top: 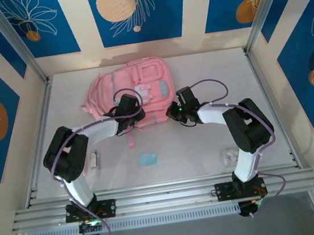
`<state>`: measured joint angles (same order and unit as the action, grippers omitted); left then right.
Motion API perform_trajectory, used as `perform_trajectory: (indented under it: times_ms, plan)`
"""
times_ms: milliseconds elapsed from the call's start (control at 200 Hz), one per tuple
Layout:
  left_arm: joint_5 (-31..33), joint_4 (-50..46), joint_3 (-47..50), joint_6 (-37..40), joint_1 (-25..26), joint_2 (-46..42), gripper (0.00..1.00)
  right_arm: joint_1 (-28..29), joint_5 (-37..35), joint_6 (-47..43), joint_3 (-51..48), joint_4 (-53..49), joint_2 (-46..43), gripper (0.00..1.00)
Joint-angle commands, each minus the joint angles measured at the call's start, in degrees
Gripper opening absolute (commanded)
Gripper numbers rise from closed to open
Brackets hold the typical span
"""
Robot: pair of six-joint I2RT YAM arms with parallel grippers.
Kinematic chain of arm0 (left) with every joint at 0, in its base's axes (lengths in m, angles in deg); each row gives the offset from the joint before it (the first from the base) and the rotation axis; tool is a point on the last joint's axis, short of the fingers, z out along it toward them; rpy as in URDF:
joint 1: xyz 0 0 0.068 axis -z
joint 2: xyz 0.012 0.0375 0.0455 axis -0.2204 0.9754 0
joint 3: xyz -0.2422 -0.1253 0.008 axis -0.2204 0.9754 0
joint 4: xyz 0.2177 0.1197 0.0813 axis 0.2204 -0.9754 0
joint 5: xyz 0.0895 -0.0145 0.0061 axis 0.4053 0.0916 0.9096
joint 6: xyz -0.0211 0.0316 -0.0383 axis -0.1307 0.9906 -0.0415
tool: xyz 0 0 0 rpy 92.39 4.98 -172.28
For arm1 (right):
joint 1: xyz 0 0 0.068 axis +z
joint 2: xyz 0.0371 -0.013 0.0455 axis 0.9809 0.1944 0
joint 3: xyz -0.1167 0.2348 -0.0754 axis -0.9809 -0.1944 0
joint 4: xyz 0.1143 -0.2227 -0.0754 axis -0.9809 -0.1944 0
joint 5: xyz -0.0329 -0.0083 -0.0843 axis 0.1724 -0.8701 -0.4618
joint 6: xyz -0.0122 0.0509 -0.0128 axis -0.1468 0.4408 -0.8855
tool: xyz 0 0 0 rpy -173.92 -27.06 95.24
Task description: Pack the student bag
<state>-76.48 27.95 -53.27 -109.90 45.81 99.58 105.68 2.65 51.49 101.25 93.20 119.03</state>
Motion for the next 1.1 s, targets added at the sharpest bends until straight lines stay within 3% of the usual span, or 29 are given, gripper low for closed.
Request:
perform_trajectory:
  times_ms: [0,510,755,930,1095]
  plan:
    - [3.7,-4.3,-2.3,4.8,1.3,-2.0,0.37,0.9,1.6,-0.6,0.1,-1.5,0.4,0.0]
    - [6.0,-1.9,-3.8,1.3,2.1,6.4,0.39,1.1,2.1,0.1,-0.5,0.3,0.8,0.0]
    - [11.6,-2.6,-5.8,2.6,1.7,8.1,0.41,1.0,2.4,-0.2,-1.2,1.0,0.4,0.0]
    - [11.0,-4.8,-6.8,6.1,0.6,7.2,0.23,0.5,2.8,-0.1,-1.8,1.3,0.2,0.0]
    - [8.4,-7.6,-7.3,8.1,0.4,4.4,0.15,0.3,3.0,-0.2,-2.0,1.5,0.4,0.0]
